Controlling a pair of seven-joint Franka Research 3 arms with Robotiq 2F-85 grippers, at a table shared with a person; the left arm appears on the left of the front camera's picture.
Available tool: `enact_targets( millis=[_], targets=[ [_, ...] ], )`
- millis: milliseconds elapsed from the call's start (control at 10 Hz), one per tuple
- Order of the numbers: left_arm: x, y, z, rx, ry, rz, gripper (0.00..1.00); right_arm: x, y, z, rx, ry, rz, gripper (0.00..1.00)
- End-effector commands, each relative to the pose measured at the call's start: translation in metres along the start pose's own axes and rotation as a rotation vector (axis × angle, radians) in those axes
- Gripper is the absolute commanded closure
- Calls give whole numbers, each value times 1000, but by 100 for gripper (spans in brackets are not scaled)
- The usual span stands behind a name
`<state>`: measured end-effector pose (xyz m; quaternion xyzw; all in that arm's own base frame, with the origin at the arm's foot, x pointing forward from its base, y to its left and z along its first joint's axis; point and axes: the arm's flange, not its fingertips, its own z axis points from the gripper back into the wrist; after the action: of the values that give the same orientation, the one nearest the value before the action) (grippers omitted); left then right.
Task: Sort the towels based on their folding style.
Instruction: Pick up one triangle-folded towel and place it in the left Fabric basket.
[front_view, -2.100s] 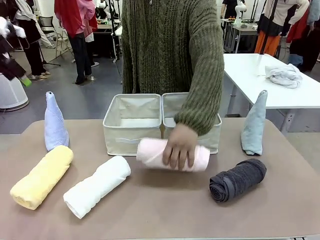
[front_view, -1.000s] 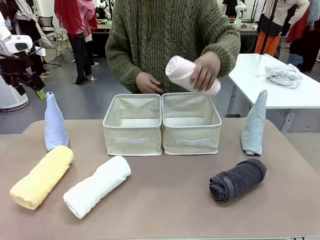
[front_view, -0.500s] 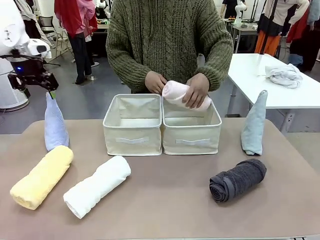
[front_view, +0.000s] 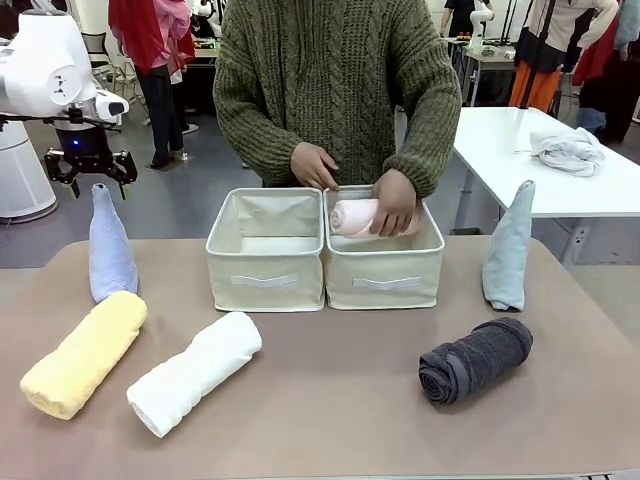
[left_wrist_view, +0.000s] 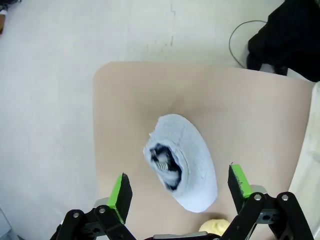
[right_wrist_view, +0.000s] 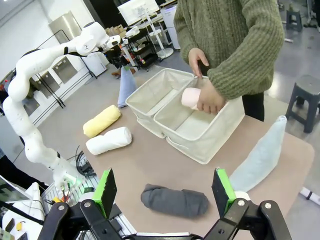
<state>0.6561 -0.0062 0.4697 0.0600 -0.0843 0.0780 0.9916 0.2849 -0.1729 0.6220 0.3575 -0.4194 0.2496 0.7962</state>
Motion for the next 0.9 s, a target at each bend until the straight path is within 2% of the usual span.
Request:
enact_targets(
  millis=[0, 200, 300, 400, 500, 600, 800],
  targets=[
    [20, -1, -6, 41, 46, 44, 0, 2, -1, -1, 16, -24, 16, 0],
    [26, 0, -17, 31, 35, 19, 0, 2, -1, -1, 16, -24, 16, 0],
    [27, 1, -17, 19, 14, 3, 39, 2, -1, -1, 16, -24, 16, 0],
    [27, 1, -16, 28, 17, -5, 53, 2, -1, -1, 16, -24, 16, 0],
    [26, 2, -15, 29, 18, -8, 92, 2, -1, -1, 16, -24, 16, 0],
    [26, 3, -15, 30, 21, -11, 100, 2, -1, -1, 16, -24, 16, 0],
    [25, 4, -16, 21, 42, -18, 100, 2, -1, -1, 16, -24, 16, 0]
  ],
)
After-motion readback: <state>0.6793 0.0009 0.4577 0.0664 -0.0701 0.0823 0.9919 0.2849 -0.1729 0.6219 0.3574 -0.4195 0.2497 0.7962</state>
